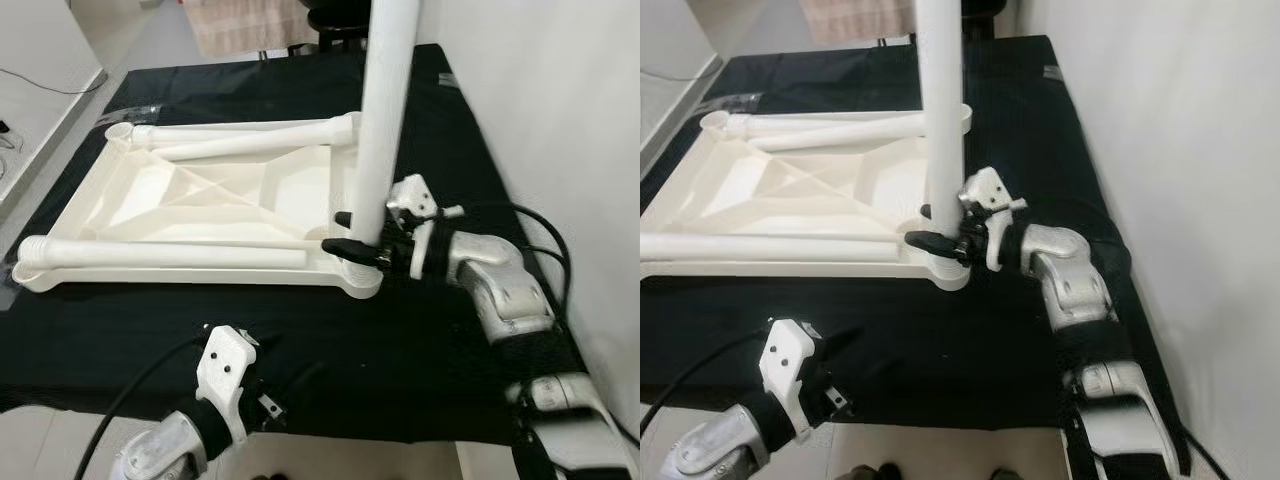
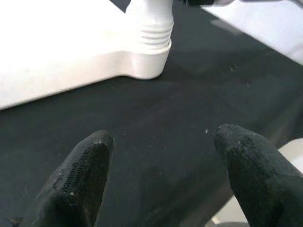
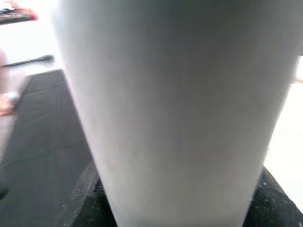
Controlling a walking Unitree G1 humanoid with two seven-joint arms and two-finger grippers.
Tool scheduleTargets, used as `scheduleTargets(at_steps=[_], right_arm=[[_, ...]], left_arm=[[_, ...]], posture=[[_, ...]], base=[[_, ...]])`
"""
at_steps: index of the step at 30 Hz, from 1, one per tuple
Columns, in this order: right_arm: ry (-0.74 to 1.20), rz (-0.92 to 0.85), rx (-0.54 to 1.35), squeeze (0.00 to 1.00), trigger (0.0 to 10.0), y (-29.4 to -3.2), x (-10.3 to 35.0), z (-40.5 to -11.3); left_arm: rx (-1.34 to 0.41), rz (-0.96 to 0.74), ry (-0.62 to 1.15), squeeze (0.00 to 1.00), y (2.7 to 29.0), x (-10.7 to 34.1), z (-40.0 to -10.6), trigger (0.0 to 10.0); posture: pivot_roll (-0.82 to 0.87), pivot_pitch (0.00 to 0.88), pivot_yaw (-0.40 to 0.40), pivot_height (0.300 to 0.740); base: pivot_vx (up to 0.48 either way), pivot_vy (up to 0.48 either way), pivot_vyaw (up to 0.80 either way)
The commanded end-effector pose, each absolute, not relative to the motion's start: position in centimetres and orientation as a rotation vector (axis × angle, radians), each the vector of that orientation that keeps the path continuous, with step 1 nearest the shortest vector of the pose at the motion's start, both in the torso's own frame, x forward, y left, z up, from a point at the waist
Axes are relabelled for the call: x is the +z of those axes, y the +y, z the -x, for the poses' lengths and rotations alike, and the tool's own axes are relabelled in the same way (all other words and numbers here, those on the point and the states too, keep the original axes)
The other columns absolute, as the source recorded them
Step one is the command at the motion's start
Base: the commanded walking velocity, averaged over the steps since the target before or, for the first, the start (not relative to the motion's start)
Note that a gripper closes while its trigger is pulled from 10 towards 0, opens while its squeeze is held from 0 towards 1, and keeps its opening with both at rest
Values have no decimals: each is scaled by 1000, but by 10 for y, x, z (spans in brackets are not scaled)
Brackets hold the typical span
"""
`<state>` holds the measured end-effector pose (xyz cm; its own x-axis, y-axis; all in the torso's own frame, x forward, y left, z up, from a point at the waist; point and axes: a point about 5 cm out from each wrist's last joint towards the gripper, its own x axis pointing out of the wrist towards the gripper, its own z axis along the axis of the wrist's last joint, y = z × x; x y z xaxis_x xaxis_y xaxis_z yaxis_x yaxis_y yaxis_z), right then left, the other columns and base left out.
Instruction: Building children table
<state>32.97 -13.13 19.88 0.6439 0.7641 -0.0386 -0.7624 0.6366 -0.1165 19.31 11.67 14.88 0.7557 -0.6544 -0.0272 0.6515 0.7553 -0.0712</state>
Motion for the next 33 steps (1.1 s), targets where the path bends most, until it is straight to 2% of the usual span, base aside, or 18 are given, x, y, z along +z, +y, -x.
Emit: scheduleTargets(at_steps=[1, 2, 3, 4, 5, 10, 12, 14, 15, 16, 17, 22, 23, 29, 33], right_arm=[[182, 86, 653, 0, 0, -131, 153, -309], [182, 86, 653, 0, 0, -131, 153, -309], [232, 87, 481, 0, 0, -126, 138, -286], [248, 106, 391, 0, 0, -119, 132, -270], [230, 126, 347, 0, 0, -115, 133, -266], [212, 120, 365, 0, 0, -111, 135, -271], [219, 73, 422, 0, 10000, -104, 134, -277], [219, 73, 422, 0, 10000, -104, 134, -277], [192, 47, 516, 937, 10000, -99, 138, -282], [192, 47, 516, 937, 10000, -99, 138, -282], [165, 15, 593, 1000, 10000, -95, 145, -283], [95, 8, 725, 1000, 10000, -96, 164, -293], [75, 29, 780, 0, 10000, -101, 170, -300], [50, 70, 997, 0, 10000, -118, 188, -323], [47, 61, 1071, 0, 10000, -120, 194, -331]], left_arm=[[-684, 60, 55, 0, 120, 145, -192, 10000], [-684, 60, 55, 0, 120, 145, -192, 10000], [-677, 65, 50, 0, 121, 145, -192, 10000], [-675, 63, 41, 0, 123, 143, -193, 10000], [-676, 67, 31, 0, 123, 143, -196, 10000], [-691, 73, 10, 0, 121, 143, -202, 10000], [-726, 73, -3, 0, 118, 142, -205, 10000], [-726, 73, -3, 0, 118, 142, -205, 10000], [-743, 63, -16, 0, 116, 141, -206, 10000], [-743, 63, -16, 0, 116, 141, -206, 10000], [-751, 57, -28, 0, 114, 140, -207, 10000], [-758, 54, -45, 0, 110, 139, -209, 10000], [-758, 57, -46, 0, 109, 139, -210, 10000], [-736, 59, -61, 0, 109, 138, -209, 10000], [-715, 55, -66, 0, 110, 137, -209, 10000]], posture=[[-26, 241, 26, 740], [-26, 241, 26, 740], [-36, 246, 56, 740], [-51, 229, 69, 740], [-54, 224, 82, 740], [-54, 212, 83, 740], [-45, 206, 78, 740], [-45, 206, 78, 740], [-32, 199, 76, 740], [-32, 199, 76, 740], [-26, 197, 71, 740], [-17, 193, 65, 740], [-15, 192, 61, 740], [-8, 185, 48, 740], [-2, 180, 44, 740]], base=[[0, 0, 0], [0, 0, 0], [0, 0, 0], [0, 0, 0], [0, 0, 0], [0, 0, 0], [0, 0, 0], [0, 0, 0], [0, 0, 0], [0, 0, 0], [0, 0, 0], [0, 0, 0], [0, 0, 0], [0, 0, 0], [0, 0, 0]])
